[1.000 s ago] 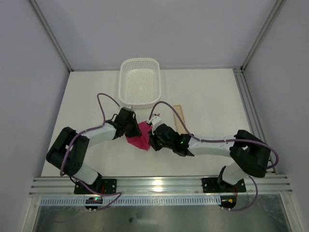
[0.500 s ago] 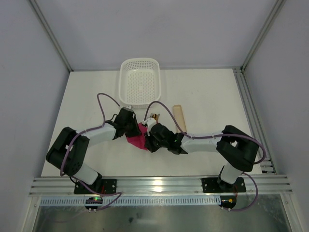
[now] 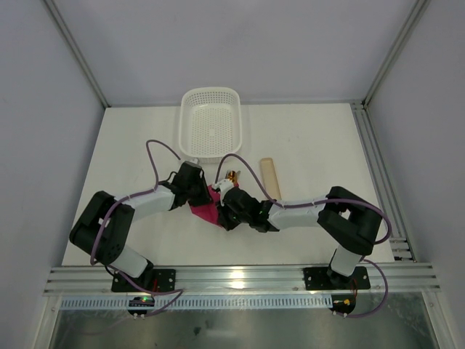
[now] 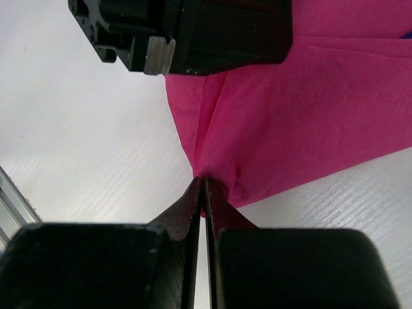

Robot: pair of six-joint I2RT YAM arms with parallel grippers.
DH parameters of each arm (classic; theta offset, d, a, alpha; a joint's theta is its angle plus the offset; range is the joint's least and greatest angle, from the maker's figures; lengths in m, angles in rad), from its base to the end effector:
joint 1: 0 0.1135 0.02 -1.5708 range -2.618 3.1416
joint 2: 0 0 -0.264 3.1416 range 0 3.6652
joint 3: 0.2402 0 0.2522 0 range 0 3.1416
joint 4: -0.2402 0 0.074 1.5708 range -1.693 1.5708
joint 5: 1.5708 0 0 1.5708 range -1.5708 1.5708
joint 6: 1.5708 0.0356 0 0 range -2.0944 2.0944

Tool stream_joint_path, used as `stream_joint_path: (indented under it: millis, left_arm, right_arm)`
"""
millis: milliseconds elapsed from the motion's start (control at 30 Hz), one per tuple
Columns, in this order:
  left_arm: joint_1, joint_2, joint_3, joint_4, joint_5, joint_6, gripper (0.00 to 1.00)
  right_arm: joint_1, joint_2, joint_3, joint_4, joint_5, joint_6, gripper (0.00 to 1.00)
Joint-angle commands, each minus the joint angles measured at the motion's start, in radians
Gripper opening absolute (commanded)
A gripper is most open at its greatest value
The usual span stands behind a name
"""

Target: Place the utensils on the paper napkin and roll it up

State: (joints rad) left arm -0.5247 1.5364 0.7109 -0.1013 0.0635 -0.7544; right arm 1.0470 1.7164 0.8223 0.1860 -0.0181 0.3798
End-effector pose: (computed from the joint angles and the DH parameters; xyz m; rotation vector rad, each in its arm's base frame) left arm 0.2472 -0.1457 0.1504 -0.2706 2.5866 -0.5841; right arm 0.1704 0.2962 0.1500 -0.7948 2.2629 0.7388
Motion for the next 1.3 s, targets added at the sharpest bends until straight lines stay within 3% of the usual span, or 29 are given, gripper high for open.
stream_joint_path:
  millis: [0,533,800,1267]
  left_arm:
    - [0.006,0.022,-0.001,-0.038,-0.056,0.018,0.2]
    - [0.0,-0.047,-0.094,0.019,0.012,-0.054,0.08]
    - [0.002,-0.033,-0.01,-0.046,-0.054,0.013,0.06]
    - [0.0,-0.028,-0.053,-0.018,-0.048,-0.003,0.06]
  right_arm:
    - [0.004,-0.032,0.005,-0.023,0.052,-0.002,0.06]
    - [-0.022,-0.212,-0.058,-0.094,0.087,-0.024,0.06]
    - [-0.024,-0.114,0.035,-0.097,0.083,-0.022,0.06]
    - [-0.022,-0.023,0.037,-0.02,-0.043,0.022,0.1]
